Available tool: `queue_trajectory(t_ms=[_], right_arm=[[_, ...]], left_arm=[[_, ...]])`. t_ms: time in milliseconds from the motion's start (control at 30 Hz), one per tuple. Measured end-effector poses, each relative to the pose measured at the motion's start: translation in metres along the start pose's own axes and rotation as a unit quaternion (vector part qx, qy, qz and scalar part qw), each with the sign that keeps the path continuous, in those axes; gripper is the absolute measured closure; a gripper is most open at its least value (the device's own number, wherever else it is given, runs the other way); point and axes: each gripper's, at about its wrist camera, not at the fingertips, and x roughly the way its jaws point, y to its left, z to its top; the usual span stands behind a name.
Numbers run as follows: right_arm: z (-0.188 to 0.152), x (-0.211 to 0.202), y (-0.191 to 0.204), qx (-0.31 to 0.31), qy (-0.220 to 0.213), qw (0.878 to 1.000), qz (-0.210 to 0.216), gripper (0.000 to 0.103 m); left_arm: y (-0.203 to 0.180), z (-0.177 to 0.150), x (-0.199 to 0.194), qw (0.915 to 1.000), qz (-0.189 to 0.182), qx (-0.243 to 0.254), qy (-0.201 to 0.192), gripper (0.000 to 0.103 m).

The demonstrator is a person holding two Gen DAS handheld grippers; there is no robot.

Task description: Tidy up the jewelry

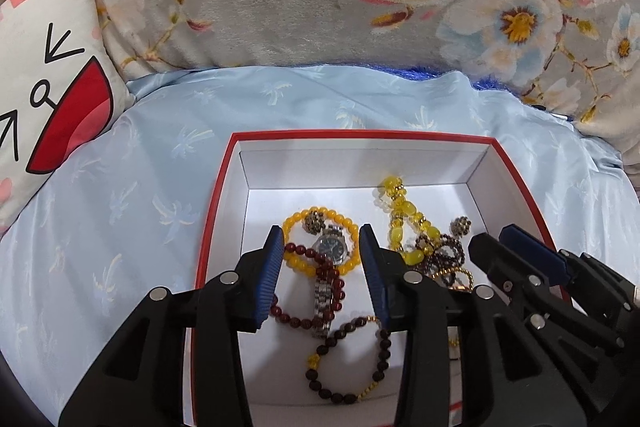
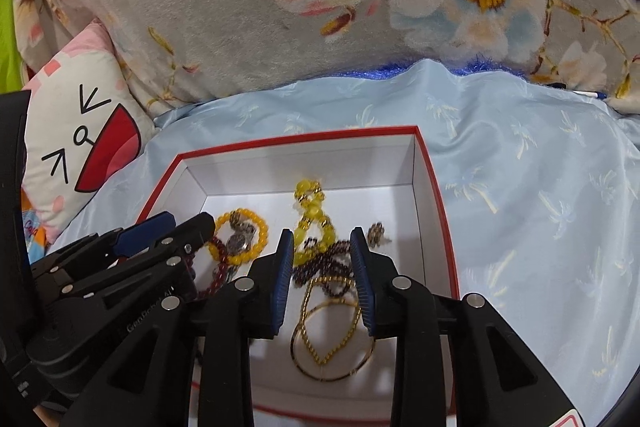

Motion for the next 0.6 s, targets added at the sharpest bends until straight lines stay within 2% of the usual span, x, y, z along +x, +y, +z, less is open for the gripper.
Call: queue_trajectory(t_ms=[200, 300, 400, 600], right_arm=[[-0.025, -0.006, 0.009, -0.009, 0.020, 1.000, -0.002, 0.075], [-0.035, -0.011, 0.017, -0.035, 0.016, 0.999, -0.025, 0.075], [-0.042, -0.018, 0.020, -0.036, 0.016, 0.999, -0.026, 0.074], [-0.061, -0.039, 0.021, -0.034, 0.018, 0.999, -0.032, 0.075]], left_arm=[[0.002, -0.026, -0.011, 0.9999, 0.001, 0.006, 0.012, 0.066], [0.002, -0.040, -0.014, 0.9997, 0.004, 0.006, 0.022, 0.066], [-0.001, -0.048, -0.022, 0.9995, 0.017, 0.018, 0.017, 0.066], [0.001, -0.069, -0.043, 0.9995, 0.014, 0.019, 0.021, 0.066]])
